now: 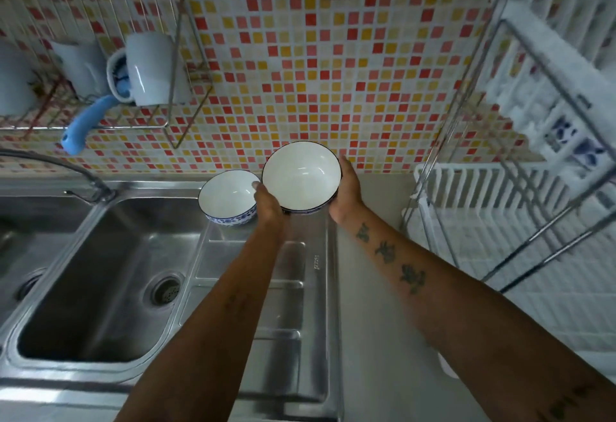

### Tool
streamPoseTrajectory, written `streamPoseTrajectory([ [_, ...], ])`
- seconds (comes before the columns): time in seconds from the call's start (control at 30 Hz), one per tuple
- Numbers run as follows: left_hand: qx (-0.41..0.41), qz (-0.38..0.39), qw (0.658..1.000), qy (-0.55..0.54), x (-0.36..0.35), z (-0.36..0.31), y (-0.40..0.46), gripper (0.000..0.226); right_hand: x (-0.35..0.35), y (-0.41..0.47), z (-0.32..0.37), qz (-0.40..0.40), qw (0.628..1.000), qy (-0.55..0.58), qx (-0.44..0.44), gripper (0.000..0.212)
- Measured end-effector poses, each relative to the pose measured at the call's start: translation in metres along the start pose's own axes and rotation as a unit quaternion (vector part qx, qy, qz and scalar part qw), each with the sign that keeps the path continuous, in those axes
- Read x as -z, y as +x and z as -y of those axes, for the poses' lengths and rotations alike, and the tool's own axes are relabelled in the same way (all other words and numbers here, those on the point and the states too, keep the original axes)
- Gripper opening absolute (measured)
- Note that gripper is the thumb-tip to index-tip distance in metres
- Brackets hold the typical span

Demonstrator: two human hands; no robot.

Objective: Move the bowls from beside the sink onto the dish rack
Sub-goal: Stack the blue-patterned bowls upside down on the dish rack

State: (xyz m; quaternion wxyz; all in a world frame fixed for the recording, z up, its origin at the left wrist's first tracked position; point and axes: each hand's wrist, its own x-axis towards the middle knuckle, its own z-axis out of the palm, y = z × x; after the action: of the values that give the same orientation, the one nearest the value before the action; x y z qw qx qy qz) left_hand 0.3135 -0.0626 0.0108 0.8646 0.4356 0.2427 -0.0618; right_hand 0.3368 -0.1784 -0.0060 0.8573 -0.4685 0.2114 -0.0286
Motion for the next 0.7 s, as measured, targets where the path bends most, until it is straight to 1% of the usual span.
streamPoseTrajectory([
  [0.1, -0.013, 0.015, 0.999, -0.049, -0.003, -0.026, -0.033, 0.065, -0.015, -0.030, 0.031, 0.022, 0.999, -0.037, 0.030, 0.046],
  [0.2, -0.021, 0.031, 0.991, -0.126, -0.006, -0.052, -0.080, 0.067, -0.031, -0.074, 0.067, 0.048, 0.993, -0.082, 0.077, 0.036],
  [0.27, -0.016, 0.047, 0.986, -0.157, -0.009, -0.067, -0.114, 0.065, -0.037, -0.106, 0.092, 0.078, 0.984, -0.103, 0.120, 0.034],
  [0.33, -0.017, 0.063, 0.986, -0.152, -0.015, -0.082, -0.151, 0.052, -0.037, -0.138, 0.114, 0.125, 0.969, -0.125, 0.176, 0.034],
  [0.43, -0.024, 0.102, 0.989, -0.102, -0.024, -0.100, -0.210, 0.025, -0.030, -0.184, 0.146, 0.198, 0.940, -0.151, 0.235, 0.035],
  [0.47, -0.038, 0.142, 0.985, -0.085, -0.026, -0.103, -0.227, 0.039, -0.027, -0.200, 0.158, 0.214, 0.931, -0.155, 0.252, 0.035],
  [0.5, -0.047, 0.189, 0.979, -0.067, -0.029, -0.105, -0.243, 0.063, -0.022, -0.216, 0.170, 0.224, 0.922, -0.160, 0.272, 0.035],
  [0.53, -0.056, 0.222, 0.972, -0.054, -0.031, -0.105, -0.255, 0.081, -0.017, -0.232, 0.182, 0.232, 0.912, -0.167, 0.295, 0.036],
  [0.57, -0.061, 0.254, 0.964, -0.044, -0.036, -0.103, -0.270, 0.091, -0.011, -0.247, 0.193, 0.237, 0.901, -0.174, 0.318, 0.035],
  [0.6, -0.062, 0.282, 0.956, -0.046, -0.041, -0.100, -0.282, 0.092, -0.004, -0.261, 0.204, 0.242, 0.892, -0.178, 0.337, 0.035],
  [0.63, -0.060, 0.306, 0.949, -0.053, -0.047, -0.096, -0.295, 0.085, 0.003, -0.275, 0.213, 0.245, 0.885, -0.179, 0.353, 0.034],
  [0.7, -0.055, 0.335, 0.939, -0.047, -0.063, -0.088, -0.318, 0.057, 0.020, -0.296, 0.230, 0.247, 0.877, -0.173, 0.375, 0.034],
])
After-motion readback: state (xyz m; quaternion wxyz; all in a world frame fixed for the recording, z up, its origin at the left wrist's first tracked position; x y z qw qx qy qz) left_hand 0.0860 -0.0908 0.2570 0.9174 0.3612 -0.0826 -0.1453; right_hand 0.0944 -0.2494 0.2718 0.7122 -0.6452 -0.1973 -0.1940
